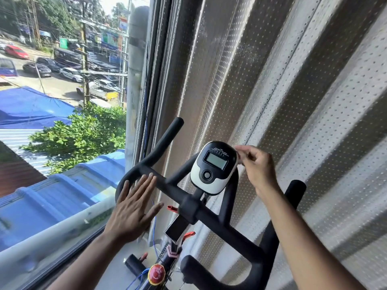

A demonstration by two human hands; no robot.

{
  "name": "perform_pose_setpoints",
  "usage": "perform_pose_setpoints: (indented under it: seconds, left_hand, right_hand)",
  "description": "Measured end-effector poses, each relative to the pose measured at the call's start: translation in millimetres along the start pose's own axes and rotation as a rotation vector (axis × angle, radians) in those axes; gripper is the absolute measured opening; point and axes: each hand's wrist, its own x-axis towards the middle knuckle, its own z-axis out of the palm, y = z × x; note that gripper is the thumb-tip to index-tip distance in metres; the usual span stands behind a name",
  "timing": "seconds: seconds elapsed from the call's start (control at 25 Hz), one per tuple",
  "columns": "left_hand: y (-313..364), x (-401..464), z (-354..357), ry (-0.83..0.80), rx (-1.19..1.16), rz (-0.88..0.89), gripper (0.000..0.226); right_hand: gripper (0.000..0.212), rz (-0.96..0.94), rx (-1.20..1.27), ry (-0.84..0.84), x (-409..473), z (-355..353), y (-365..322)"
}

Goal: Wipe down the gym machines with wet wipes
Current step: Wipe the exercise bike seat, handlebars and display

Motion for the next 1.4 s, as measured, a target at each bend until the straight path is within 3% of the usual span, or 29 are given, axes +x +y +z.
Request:
perform_pose_setpoints:
  seconds: [0.12, 0.2, 0.28, 0.44, 0.52, 0.64, 0.76, 0.92, 1.16, 1.28, 1.4]
  left_hand:
    - [-4.3, -4.0, 1.5, -0.03, 0.06, -0.068, 0.076]
    - [-3.7, -2.7, 4.2, -0.029, 0.043, -0.115, 0.076]
    - [-6.8, -5.0, 5.7, -0.027, 0.005, -0.157, 0.075]
    - [-13.1, -27.6, 3.4, -0.01, -0.127, -0.221, 0.066]
    - [-12.6, -40.6, 0.6, -0.012, -0.188, -0.25, 0.066]
    - [-11.1, -47.5, -0.2, -0.034, -0.176, -0.285, 0.074]
    - [-8.4, -45.4, -1.3, -0.041, -0.181, -0.302, 0.078]
    - [-4.4, -46.3, -1.6, -0.032, -0.194, -0.321, 0.068]
    - [-5.4, -46.3, 0.2, -0.029, -0.168, -0.311, 0.071]
    - [-10.4, -47.8, 2.8, -0.009, -0.145, -0.293, 0.076]
    - [-10.0, -47.7, 4.4, 0.006, -0.138, -0.287, 0.078]
  right_hand:
    - [0.029, -0.516, -0.23, 0.092, 15.0, -2.8, -40.8]
    - [0.03, -0.749, -0.365, -0.037, 22.2, 20.4, -71.8]
    - [0.026, -0.853, -0.506, -0.249, 14.2, 56.7, -87.8]
    - [0.021, -0.973, -0.753, -0.592, -37.1, 112.1, -39.8]
    - [0.016, -0.981, -0.843, -0.653, -64.3, 118.0, -14.6]
    - [0.027, -0.974, -0.836, -0.72, -72.6, 104.6, -6.7]
    - [0.028, -1.066, -0.851, -0.702, -65.2, 107.5, -14.1]
    - [0.026, -1.108, -0.892, -0.63, -60.4, 162.2, -31.5]
    - [0.021, -1.048, -0.955, -0.66, -10.3, 234.0, -65.4]
    - [0.027, -1.123, -0.991, -0.677, -10.0, 226.0, -59.2]
    - [0.028, -1.168, -1.078, -0.84, -19.0, 176.8, -57.3]
